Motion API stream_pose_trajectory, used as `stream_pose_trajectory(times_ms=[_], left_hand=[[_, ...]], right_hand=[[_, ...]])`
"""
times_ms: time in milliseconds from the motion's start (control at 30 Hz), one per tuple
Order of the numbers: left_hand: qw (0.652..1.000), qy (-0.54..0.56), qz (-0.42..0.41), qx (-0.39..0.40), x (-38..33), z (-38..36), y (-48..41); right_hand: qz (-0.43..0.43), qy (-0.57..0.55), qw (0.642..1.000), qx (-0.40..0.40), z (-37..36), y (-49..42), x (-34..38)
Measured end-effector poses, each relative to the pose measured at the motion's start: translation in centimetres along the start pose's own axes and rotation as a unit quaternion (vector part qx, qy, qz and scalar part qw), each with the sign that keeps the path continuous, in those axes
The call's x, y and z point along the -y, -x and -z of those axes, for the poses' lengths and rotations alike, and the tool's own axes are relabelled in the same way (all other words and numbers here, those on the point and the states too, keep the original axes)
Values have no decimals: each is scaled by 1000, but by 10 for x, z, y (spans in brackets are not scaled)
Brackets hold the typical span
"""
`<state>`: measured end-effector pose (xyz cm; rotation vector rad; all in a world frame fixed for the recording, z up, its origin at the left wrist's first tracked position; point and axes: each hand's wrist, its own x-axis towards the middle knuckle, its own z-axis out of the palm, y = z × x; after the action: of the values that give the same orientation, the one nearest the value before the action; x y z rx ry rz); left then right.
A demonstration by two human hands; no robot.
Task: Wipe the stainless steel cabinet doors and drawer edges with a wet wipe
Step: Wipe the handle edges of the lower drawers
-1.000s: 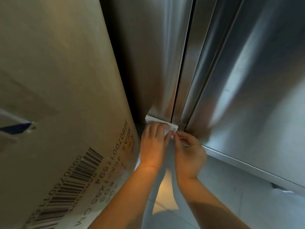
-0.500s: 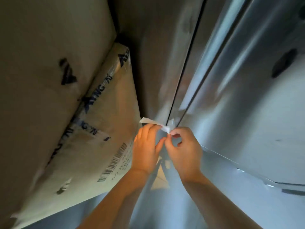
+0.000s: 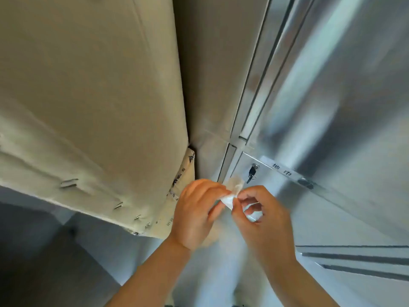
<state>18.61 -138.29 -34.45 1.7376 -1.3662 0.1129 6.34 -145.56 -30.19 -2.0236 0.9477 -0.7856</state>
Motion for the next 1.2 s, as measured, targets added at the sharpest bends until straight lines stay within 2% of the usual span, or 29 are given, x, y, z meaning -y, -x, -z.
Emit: stream_pose_trajectory(times_ms=[133,233,333,433,600,867,1067,1200], left_hand=[[997,-70,-3,-22,-74,81,-29],[987,-159,-12,-25,-131,137,-34],[971,-236,13,-45,-197,193,-21],[948,-300,56,-89,-256,246,9],[903,-376,128,-168,-357,328,83],[771,-518,255,-268,-539,433,276],[641,-609,358,-299,-714,460,457],[543,-642,441,-314,-827,448,561]], right_hand=[[104,-19,994,9,63,-1,72],[215,2,976,30,98,1,121],[319,20,946,57,130,12,172],[398,-10,914,83,149,36,223],[517,-85,840,143,159,117,310],[607,-192,704,314,169,337,431],[650,-259,546,461,199,580,478],[653,-332,459,502,241,731,484]])
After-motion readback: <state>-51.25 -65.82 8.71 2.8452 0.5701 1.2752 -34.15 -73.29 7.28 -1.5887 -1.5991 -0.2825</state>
